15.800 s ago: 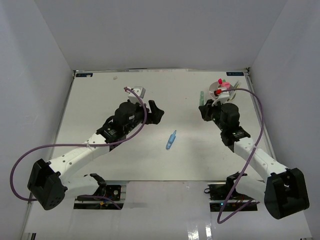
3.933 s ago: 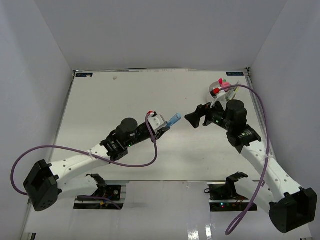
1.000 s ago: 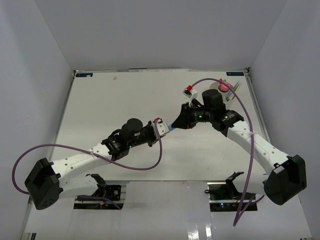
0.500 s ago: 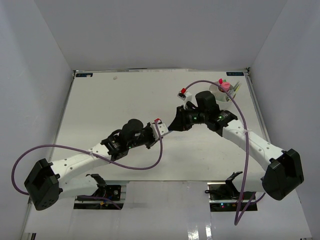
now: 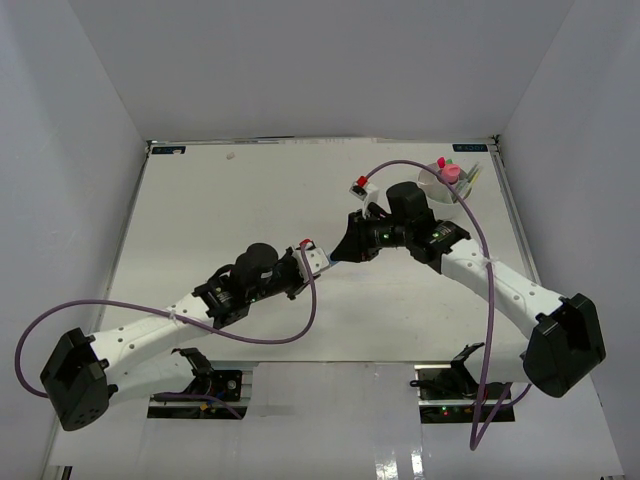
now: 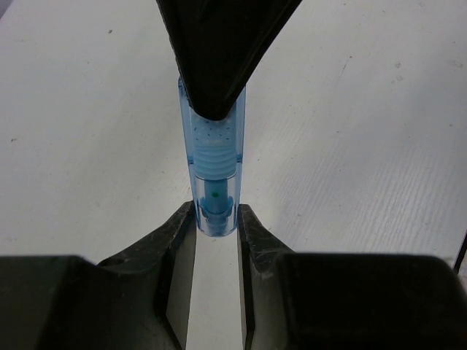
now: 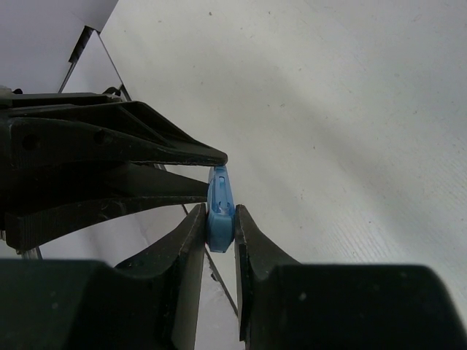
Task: Sort the stationery into containers
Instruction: Close the pen cap on the pen.
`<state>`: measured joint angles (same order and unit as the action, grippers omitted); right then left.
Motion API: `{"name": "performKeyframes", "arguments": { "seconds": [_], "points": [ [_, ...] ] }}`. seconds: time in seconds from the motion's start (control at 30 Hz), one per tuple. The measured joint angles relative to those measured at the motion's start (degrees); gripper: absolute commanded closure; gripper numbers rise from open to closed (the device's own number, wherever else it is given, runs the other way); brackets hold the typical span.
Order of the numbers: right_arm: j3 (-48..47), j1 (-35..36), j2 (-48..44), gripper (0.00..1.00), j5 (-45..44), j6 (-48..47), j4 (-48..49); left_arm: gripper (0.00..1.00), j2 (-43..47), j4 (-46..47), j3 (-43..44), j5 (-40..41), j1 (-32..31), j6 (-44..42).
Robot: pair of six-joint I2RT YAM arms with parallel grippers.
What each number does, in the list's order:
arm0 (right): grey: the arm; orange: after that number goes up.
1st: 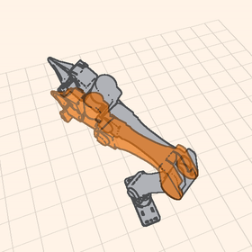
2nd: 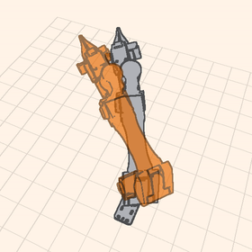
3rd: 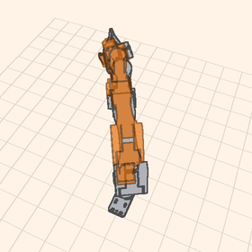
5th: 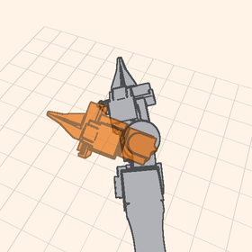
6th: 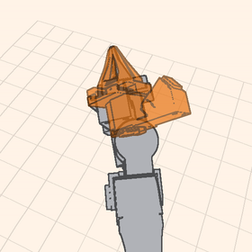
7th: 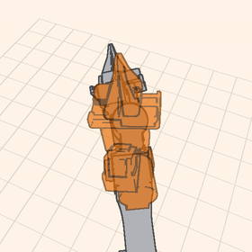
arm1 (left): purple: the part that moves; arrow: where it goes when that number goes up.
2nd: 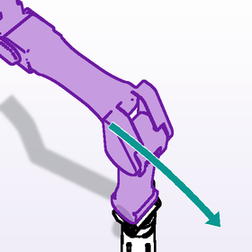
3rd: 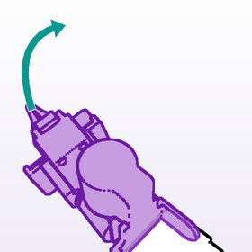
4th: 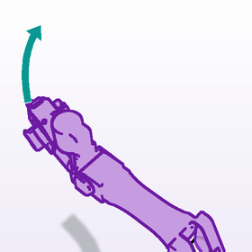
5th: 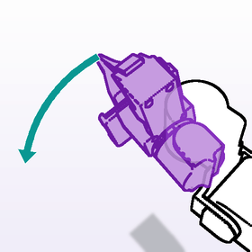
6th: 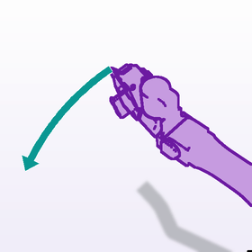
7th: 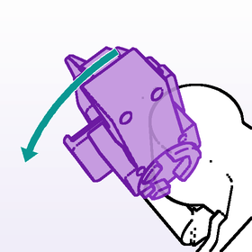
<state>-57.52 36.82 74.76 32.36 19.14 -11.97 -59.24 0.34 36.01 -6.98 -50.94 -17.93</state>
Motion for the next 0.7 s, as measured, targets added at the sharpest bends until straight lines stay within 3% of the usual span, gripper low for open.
{"name": "performKeyframes", "arguments": {
  "seconds": [0.53, 0.7],
  "points": [
    [-0.1, 2.2, 3.4, 0.92, -0.5, 0.2, 2.6, 0.93, 1.9, -0.3, -2.7, 2.3, 0.2, 1.5],
    [-0.1, 2.5, 3.3, 0.92, -0.8, 0.2, 3.1, 0.80, 2.4, -0.4, -2.8, 2.7, 0.2, 1.5]
  ]
}}
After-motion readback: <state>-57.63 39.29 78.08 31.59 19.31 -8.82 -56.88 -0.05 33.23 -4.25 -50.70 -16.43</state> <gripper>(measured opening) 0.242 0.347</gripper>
